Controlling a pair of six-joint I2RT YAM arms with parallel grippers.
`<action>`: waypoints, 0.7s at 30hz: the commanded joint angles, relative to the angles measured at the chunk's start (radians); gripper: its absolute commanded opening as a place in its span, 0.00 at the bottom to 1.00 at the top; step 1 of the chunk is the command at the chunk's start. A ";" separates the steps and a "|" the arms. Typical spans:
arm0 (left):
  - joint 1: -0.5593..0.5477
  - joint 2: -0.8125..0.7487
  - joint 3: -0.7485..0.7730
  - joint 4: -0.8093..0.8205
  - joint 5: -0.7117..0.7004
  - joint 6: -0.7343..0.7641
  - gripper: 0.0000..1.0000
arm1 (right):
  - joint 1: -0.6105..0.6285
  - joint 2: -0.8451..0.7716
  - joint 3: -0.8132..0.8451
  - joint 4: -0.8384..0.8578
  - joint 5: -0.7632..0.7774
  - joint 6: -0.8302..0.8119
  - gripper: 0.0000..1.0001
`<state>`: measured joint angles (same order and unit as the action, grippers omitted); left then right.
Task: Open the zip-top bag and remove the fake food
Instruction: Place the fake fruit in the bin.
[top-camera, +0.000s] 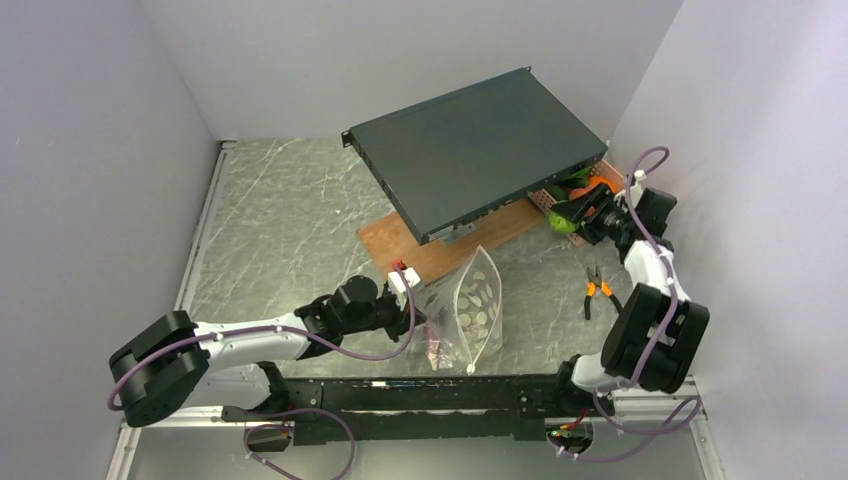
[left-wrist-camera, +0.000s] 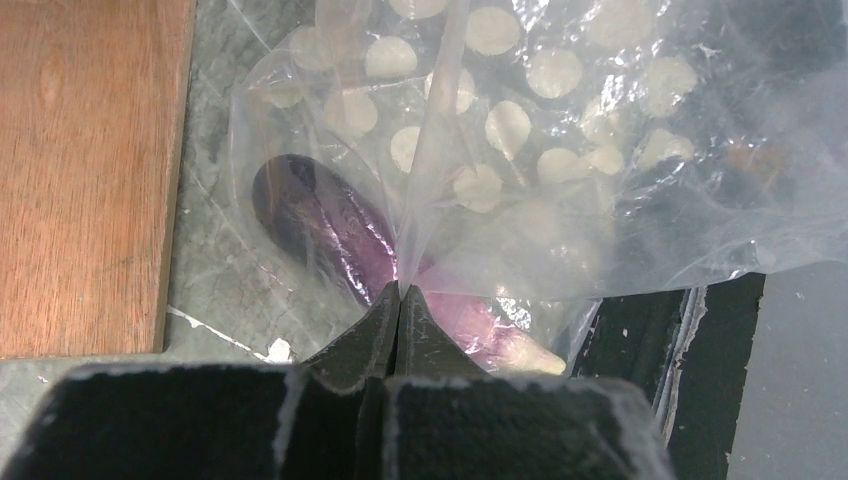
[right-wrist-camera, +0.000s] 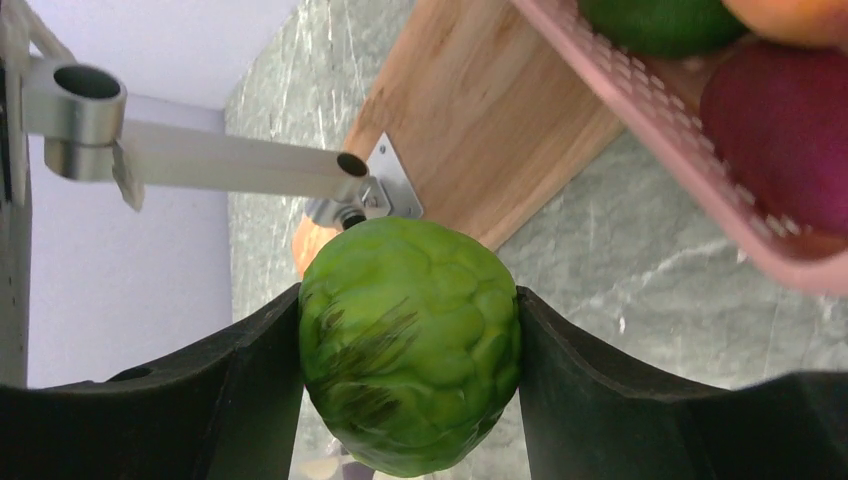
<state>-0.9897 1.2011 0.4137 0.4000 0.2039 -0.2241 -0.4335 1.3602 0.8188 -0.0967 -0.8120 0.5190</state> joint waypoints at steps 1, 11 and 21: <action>0.007 0.004 0.034 0.008 -0.001 0.020 0.00 | -0.006 0.098 0.129 -0.009 -0.020 0.015 0.00; 0.013 0.016 0.044 0.002 -0.006 0.018 0.00 | -0.006 0.296 0.305 -0.027 -0.012 -0.004 0.00; 0.014 0.047 0.077 -0.019 0.007 0.022 0.00 | 0.002 0.438 0.450 -0.015 0.056 -0.008 0.00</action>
<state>-0.9802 1.2396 0.4484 0.3756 0.2047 -0.2218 -0.4332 1.7588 1.1908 -0.1284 -0.8013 0.5163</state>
